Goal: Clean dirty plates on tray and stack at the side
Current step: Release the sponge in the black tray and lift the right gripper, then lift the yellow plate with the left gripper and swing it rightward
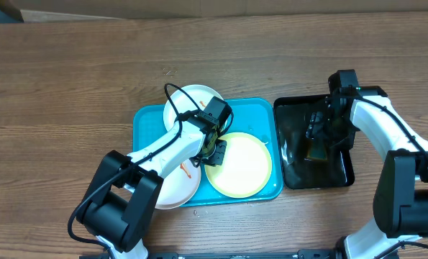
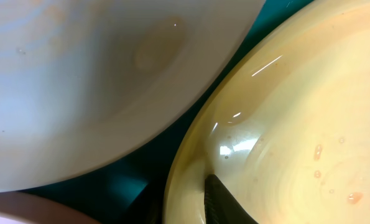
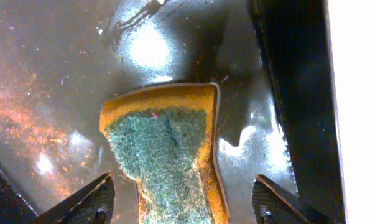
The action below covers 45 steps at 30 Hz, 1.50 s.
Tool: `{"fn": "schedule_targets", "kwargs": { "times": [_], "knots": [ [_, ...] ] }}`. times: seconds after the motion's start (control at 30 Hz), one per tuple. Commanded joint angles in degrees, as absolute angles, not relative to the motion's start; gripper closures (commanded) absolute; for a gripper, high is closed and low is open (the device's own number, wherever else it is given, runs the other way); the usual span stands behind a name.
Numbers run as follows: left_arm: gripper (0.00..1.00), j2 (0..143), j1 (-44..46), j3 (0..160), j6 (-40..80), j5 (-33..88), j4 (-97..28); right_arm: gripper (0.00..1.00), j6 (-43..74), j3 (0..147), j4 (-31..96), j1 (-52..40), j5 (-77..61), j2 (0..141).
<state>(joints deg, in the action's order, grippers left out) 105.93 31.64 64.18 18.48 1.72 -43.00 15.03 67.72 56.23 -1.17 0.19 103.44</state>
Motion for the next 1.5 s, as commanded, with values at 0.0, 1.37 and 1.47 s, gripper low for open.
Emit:
{"fn": "schedule_targets", "kwargs": {
  "times": [0.0, 1.37, 1.47],
  "knots": [
    [0.78, 107.57, 31.53, 63.00, 18.87, 1.52, -43.03, 0.25, 15.22, 70.65, 56.58, -0.89, -0.30, 102.59],
    [0.96, 107.44, 28.08, 92.49, 10.57, -1.80, -68.58, 0.16, 16.58, 81.38, 62.96, 13.37, -0.08, 102.54],
    [0.96, 107.42, 28.10, 95.24, 10.26, -2.37, -68.90, 0.14, 16.58, 81.38, 61.08, 15.75, -0.05, 102.54]
  ]
}}
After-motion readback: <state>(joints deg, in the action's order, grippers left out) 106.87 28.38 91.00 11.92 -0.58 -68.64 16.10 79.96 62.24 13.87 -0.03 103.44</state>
